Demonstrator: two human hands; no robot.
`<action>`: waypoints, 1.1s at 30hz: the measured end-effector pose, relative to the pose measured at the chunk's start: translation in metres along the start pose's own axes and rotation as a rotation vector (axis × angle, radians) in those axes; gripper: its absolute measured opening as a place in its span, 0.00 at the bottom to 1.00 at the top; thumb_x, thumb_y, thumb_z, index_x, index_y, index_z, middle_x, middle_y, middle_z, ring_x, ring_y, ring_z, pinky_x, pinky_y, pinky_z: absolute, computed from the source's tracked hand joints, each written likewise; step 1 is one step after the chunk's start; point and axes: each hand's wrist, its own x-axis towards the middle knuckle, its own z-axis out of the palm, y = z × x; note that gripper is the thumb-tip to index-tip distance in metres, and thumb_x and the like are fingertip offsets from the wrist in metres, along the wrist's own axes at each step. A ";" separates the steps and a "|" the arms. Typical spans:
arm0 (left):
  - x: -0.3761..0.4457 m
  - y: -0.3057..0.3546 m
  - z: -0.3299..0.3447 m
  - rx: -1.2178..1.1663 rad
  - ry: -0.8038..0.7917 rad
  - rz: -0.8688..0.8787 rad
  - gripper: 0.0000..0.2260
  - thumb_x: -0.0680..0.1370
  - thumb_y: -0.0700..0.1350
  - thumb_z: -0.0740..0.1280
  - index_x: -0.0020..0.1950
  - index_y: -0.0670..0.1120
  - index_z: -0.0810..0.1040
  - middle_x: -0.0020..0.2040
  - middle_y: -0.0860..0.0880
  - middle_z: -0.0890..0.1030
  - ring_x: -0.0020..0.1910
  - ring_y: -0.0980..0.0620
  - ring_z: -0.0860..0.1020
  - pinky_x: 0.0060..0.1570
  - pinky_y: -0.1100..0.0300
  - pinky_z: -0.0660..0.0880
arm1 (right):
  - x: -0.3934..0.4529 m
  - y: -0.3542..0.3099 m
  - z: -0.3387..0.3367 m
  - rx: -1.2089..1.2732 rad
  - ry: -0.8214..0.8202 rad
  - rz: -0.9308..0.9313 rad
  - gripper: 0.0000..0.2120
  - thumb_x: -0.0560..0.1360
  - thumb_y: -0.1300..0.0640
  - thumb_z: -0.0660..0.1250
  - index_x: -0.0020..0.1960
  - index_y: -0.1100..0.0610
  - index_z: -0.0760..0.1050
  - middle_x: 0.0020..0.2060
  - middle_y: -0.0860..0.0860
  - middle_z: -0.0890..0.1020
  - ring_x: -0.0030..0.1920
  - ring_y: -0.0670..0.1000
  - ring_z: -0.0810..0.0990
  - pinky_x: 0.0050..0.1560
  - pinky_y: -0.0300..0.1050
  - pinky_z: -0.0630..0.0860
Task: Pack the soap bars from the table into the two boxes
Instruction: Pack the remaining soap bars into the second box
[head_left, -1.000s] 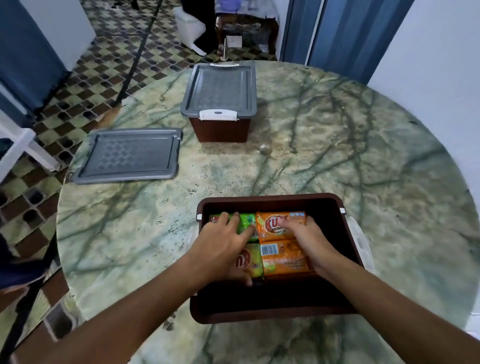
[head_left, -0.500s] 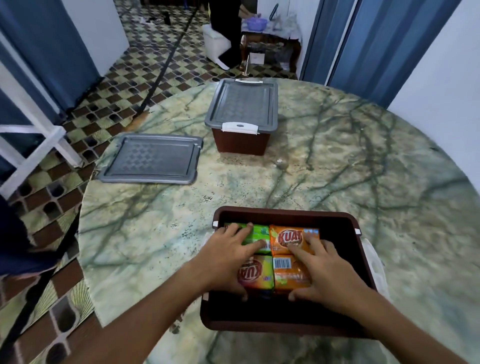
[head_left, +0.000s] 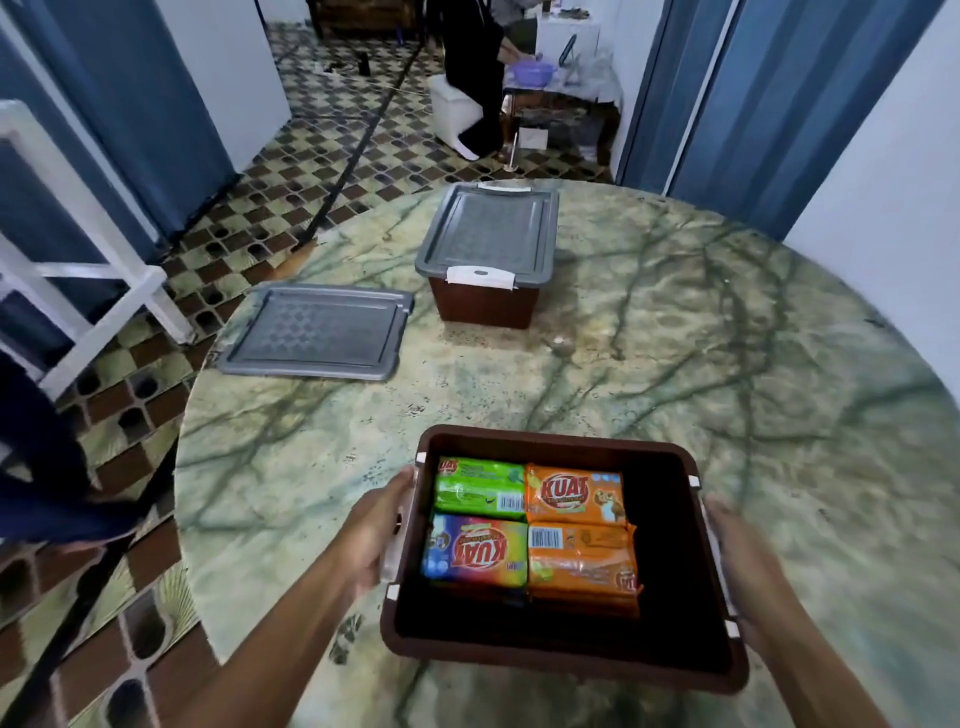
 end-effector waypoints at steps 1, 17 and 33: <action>-0.004 0.003 0.004 0.003 0.006 0.031 0.21 0.81 0.54 0.58 0.55 0.37 0.80 0.46 0.35 0.84 0.43 0.39 0.83 0.40 0.51 0.80 | -0.006 -0.003 0.004 -0.024 0.059 -0.043 0.22 0.79 0.42 0.59 0.43 0.59 0.80 0.39 0.58 0.83 0.39 0.56 0.82 0.40 0.48 0.76; 0.095 0.142 -0.099 0.243 -0.305 0.093 0.17 0.79 0.50 0.63 0.53 0.36 0.81 0.47 0.35 0.83 0.44 0.39 0.83 0.42 0.49 0.81 | -0.097 -0.020 0.165 0.390 0.367 -0.012 0.16 0.78 0.46 0.62 0.46 0.56 0.81 0.38 0.55 0.83 0.39 0.54 0.81 0.39 0.47 0.75; 0.156 0.212 -0.112 0.481 -0.480 0.162 0.19 0.74 0.54 0.67 0.52 0.38 0.82 0.48 0.38 0.84 0.43 0.42 0.83 0.50 0.44 0.80 | -0.152 -0.041 0.254 0.665 0.512 -0.150 0.15 0.79 0.47 0.61 0.48 0.55 0.81 0.33 0.49 0.86 0.32 0.48 0.84 0.27 0.40 0.76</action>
